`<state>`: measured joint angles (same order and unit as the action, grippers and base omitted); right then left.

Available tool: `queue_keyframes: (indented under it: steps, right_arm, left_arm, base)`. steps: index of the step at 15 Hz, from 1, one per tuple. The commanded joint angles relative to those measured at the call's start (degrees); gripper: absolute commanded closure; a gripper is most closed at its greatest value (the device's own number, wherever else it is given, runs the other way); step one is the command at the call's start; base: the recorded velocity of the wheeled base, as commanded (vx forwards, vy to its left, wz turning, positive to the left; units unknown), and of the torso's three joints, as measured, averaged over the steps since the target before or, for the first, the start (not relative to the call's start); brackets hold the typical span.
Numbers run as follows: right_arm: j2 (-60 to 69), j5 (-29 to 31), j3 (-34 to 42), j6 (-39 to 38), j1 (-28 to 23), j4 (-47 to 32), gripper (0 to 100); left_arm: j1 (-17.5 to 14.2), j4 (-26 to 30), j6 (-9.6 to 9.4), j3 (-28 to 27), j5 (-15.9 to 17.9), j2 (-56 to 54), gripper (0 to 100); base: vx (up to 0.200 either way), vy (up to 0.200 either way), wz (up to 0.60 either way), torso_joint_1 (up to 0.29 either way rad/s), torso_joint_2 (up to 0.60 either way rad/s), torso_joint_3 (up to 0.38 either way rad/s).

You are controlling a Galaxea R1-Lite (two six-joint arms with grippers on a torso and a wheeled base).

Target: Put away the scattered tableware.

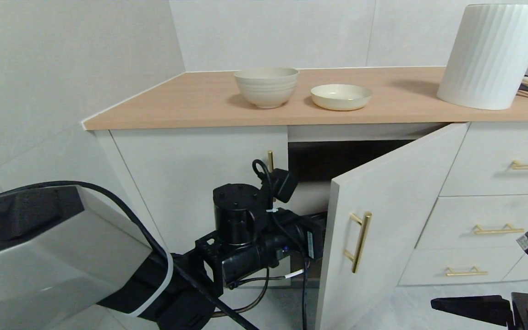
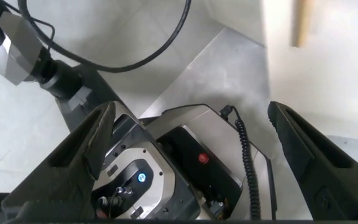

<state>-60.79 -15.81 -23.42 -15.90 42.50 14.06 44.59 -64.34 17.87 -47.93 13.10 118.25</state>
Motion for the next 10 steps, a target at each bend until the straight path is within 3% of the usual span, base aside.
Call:
queue_keyframes:
  steps: [1, 7, 10]
  right_arm:
    - [-0.1, 0.0, 0.0, 0.0, 0.0, 0.0, 0]
    - [0.1, 0.0, 0.0, 0.0, 0.8, 0.0, 0]
    - [0.1, 0.0, 0.0, 0.0, 0.9, 0.0, 0]
  left_arm:
    - [0.1, 0.4, -0.03, -1.0, 0.1, -0.2, 100]
    - [1.8, 6.2, -0.12, -8.1, -0.4, 1.6, 100]
    - [3.5, 7.3, -0.38, -8.6, -3.0, 1.9, 100]
  base:
    - [0.0, 0.0, 0.0, 0.0, 0.0, 0.0]
    - [0.0, 0.0, 0.0, 0.0, 0.0, 0.0]
    - [0.0, 0.0, 0.0, 0.0, 0.0, 0.0]
